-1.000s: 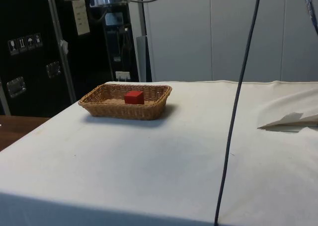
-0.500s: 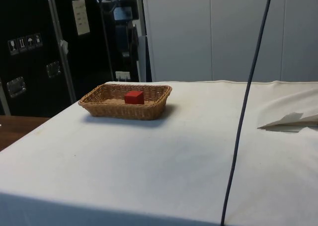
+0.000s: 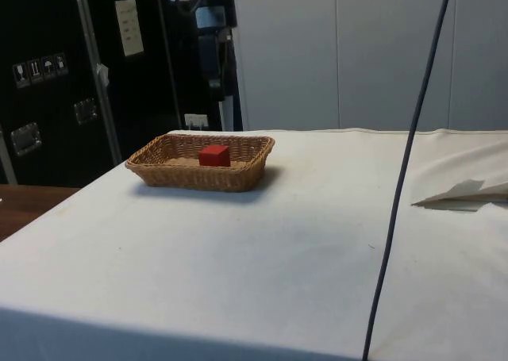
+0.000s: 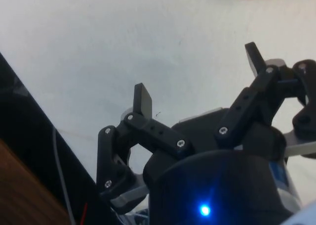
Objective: Pick up the cube and place it into the basket.
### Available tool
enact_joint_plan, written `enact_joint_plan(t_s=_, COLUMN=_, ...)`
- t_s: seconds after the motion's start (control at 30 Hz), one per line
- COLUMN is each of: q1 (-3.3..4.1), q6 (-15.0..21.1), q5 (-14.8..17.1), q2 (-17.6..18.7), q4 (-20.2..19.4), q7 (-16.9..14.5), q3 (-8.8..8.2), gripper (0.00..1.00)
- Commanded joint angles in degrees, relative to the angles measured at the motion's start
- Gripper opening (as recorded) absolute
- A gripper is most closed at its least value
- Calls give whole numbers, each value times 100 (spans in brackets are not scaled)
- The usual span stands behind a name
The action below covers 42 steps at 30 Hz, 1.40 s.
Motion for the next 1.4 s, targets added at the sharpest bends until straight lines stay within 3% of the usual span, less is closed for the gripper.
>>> enact_joint_plan(t_s=0.0, q1=11, q6=86, q5=-40, q2=-52, q4=-69, q7=69, q3=-11, gripper=100)
enact_joint_plan(t_s=0.23, q1=-6, q6=46, q5=0, q2=-103, q4=-143, q7=138, q3=0, gripper=100)
enact_joint_plan(t_s=0.57, q1=6, q6=292, q5=-92, q2=-235, q4=-395, q7=447, q3=-11, gripper=100)
enact_joint_plan(t_s=0.6, q1=-6, q6=195, q5=-11, q2=-195, q4=-332, q7=361, q3=0, gripper=100)
enact_joint_plan(t_s=0.73, q1=6, q6=407, q5=-115, q2=-258, q4=-481, q7=561, q3=-11, gripper=100)
enact_joint_plan(t_s=1.13, q1=0, q6=567, q5=-103, q2=-395, q4=-699, q7=756, q3=-11, gripper=100)
enact_joint_plan(t_s=1.17, q1=-11, q6=476, q5=-34, q2=-350, q4=-630, q7=670, q3=0, gripper=100)
enact_joint_plan(t_s=1.37, q1=-6, q6=653, q5=-103, q2=-493, q4=-831, q7=865, q3=-11, gripper=100)
